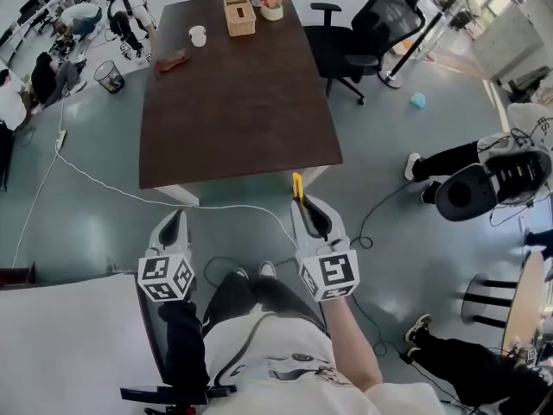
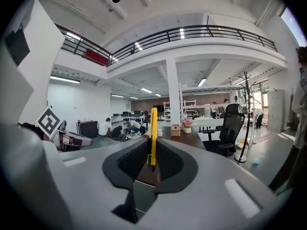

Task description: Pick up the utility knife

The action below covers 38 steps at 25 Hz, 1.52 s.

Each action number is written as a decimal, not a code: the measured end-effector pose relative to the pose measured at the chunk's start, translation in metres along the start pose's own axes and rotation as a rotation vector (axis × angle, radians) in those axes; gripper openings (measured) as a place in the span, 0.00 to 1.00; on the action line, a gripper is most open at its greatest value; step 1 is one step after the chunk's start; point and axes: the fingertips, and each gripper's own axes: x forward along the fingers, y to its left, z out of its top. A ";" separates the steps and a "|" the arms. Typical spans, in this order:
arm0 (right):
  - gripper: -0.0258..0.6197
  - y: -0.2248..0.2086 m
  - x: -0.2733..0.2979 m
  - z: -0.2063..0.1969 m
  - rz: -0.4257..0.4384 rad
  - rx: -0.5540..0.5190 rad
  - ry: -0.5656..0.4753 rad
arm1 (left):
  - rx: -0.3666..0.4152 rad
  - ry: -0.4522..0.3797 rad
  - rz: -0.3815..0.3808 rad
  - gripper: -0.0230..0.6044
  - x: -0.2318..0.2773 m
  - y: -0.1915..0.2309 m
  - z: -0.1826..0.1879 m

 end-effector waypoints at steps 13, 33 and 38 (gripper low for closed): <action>0.12 0.107 -0.067 0.010 -0.003 0.055 -0.055 | 0.105 -0.128 -0.083 0.03 -0.115 -0.027 0.004; 0.12 0.112 -0.107 0.049 -0.032 -0.013 -0.181 | 0.202 -0.293 -0.013 0.03 -0.148 -0.061 0.054; 0.12 0.106 -0.113 0.052 -0.032 -0.015 -0.201 | 0.216 -0.311 -0.011 0.03 -0.145 -0.073 0.058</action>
